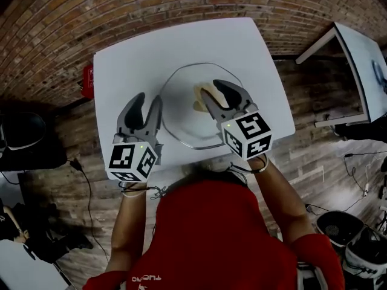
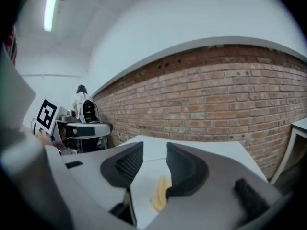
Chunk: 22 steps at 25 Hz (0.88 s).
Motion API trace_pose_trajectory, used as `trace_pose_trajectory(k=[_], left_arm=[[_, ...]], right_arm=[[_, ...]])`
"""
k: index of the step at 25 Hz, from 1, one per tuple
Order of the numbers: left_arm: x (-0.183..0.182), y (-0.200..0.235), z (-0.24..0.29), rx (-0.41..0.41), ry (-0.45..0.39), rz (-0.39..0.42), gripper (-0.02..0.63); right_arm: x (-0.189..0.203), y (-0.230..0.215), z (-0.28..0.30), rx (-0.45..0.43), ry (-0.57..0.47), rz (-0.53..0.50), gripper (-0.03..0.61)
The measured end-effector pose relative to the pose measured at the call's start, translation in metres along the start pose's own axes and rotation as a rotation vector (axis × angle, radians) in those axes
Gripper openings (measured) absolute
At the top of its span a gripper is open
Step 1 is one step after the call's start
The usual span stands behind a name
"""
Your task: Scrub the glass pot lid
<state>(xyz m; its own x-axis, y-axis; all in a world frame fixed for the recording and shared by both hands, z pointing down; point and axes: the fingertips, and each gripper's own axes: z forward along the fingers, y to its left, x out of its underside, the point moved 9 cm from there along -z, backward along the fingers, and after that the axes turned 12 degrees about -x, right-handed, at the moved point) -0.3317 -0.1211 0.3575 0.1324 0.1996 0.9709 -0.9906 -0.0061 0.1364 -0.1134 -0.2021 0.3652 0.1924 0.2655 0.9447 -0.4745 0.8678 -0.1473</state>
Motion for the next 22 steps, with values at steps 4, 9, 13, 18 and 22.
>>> trace_pose_trajectory(k=[4, 9, 13, 18, 22], left_arm=[[-0.029, -0.029, -0.009, 0.065, -0.1, 0.027, 0.137], [-0.05, -0.053, -0.016, 0.111, -0.158, 0.038, 0.062], [-0.057, -0.066, -0.021, 0.135, -0.169, 0.052, 0.034], [-0.057, -0.079, -0.025, 0.162, -0.158, 0.064, 0.02], [-0.055, -0.082, -0.027, 0.156, -0.15, 0.067, 0.017]], right_arm=[[-0.028, 0.019, -0.018, -0.042, -0.146, -0.086, 0.134], [-0.045, 0.033, -0.032, -0.065, -0.237, -0.153, 0.063], [-0.051, 0.043, -0.039, -0.095, -0.277, -0.187, 0.051], [-0.054, 0.05, -0.043, -0.112, -0.295, -0.207, 0.035], [-0.054, 0.054, -0.041, -0.123, -0.288, -0.209, 0.029]])
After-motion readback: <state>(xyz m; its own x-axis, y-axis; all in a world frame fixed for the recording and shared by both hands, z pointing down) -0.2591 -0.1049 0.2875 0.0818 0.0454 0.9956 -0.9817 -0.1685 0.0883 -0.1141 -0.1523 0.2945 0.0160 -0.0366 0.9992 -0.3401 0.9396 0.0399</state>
